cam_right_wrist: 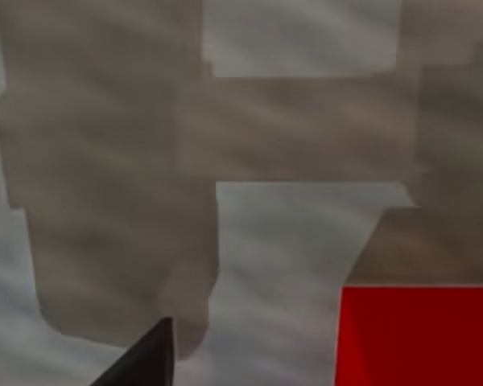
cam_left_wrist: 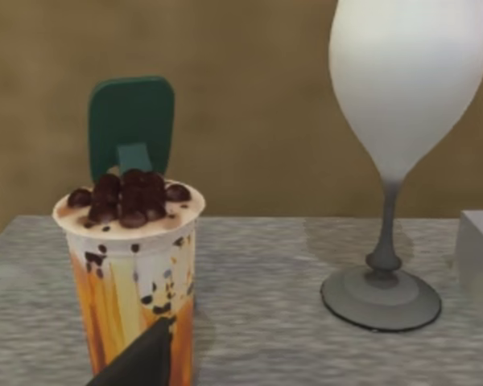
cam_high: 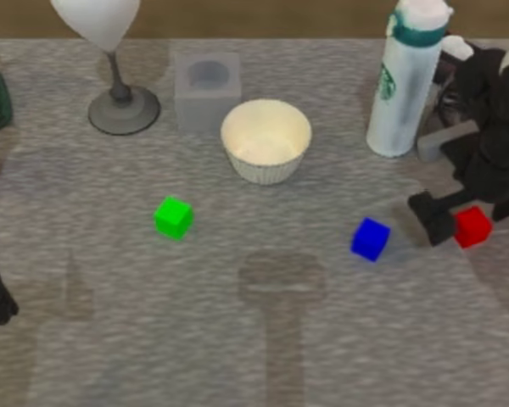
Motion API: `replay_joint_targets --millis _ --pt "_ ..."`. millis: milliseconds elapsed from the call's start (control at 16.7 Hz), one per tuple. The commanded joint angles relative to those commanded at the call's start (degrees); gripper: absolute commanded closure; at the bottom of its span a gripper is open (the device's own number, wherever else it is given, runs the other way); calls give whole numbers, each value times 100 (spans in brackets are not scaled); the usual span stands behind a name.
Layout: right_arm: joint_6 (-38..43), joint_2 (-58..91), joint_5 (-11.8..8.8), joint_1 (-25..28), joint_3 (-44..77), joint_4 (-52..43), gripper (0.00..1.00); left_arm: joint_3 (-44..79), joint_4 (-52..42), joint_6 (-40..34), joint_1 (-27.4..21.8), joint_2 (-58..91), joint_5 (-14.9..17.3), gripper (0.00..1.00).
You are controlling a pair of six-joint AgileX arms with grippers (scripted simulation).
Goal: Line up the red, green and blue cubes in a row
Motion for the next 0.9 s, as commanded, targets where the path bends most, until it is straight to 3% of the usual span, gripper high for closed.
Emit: replay_joint_targets --millis 300,900 --pt "3 101 1 4 -103 165 0 0 0 0 0 0 0 0" --pt "3 101 1 4 -103 165 75 0 0 0 0 0 0 0"
